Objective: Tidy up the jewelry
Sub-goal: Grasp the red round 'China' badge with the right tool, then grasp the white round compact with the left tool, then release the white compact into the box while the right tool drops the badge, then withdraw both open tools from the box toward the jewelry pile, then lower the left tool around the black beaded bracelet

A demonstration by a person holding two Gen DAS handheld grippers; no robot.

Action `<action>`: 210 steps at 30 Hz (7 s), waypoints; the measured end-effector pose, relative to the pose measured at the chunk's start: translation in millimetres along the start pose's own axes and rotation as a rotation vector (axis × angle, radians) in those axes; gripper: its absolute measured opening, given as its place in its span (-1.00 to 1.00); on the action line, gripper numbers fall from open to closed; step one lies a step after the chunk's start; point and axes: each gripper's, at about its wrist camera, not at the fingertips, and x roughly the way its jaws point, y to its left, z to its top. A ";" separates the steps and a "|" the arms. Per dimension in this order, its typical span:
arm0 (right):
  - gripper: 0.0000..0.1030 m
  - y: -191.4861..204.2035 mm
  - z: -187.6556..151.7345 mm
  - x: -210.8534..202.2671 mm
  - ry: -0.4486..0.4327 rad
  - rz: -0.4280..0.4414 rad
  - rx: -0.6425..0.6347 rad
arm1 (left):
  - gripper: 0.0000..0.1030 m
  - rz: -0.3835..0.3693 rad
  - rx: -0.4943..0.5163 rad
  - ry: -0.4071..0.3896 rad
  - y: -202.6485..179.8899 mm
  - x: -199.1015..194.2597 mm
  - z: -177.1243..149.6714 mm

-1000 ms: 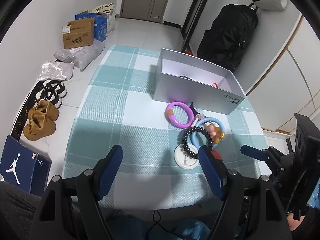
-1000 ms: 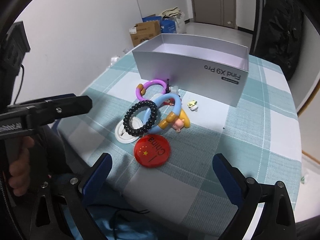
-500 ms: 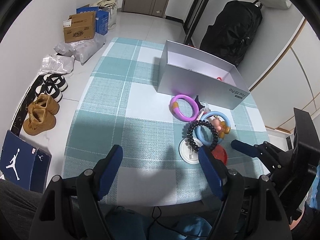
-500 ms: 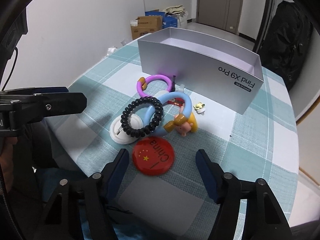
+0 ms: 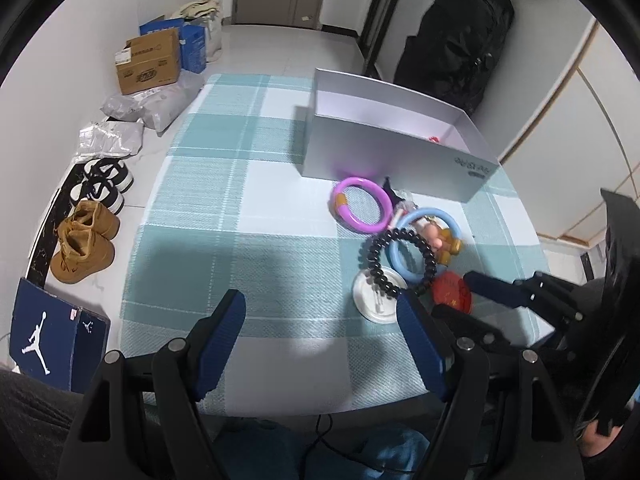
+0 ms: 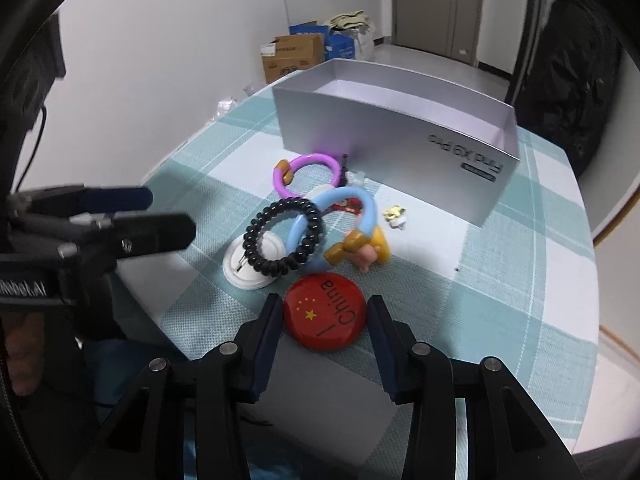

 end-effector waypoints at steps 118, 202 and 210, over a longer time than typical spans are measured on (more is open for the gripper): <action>-0.19 -139.6 123.1 6.7 -0.139 0.267 0.348 | -0.28 -0.233 0.095 -0.022 -38.1 52.0 143.3; 1.00 -105.9 14.7 -55.3 -0.248 0.069 0.376 | 0.25 -0.155 0.143 0.074 -53.3 22.3 9.7; 1.00 -107.8 8.5 -50.1 -0.197 0.045 0.391 | 0.25 -0.070 0.222 0.090 -65.0 33.8 2.9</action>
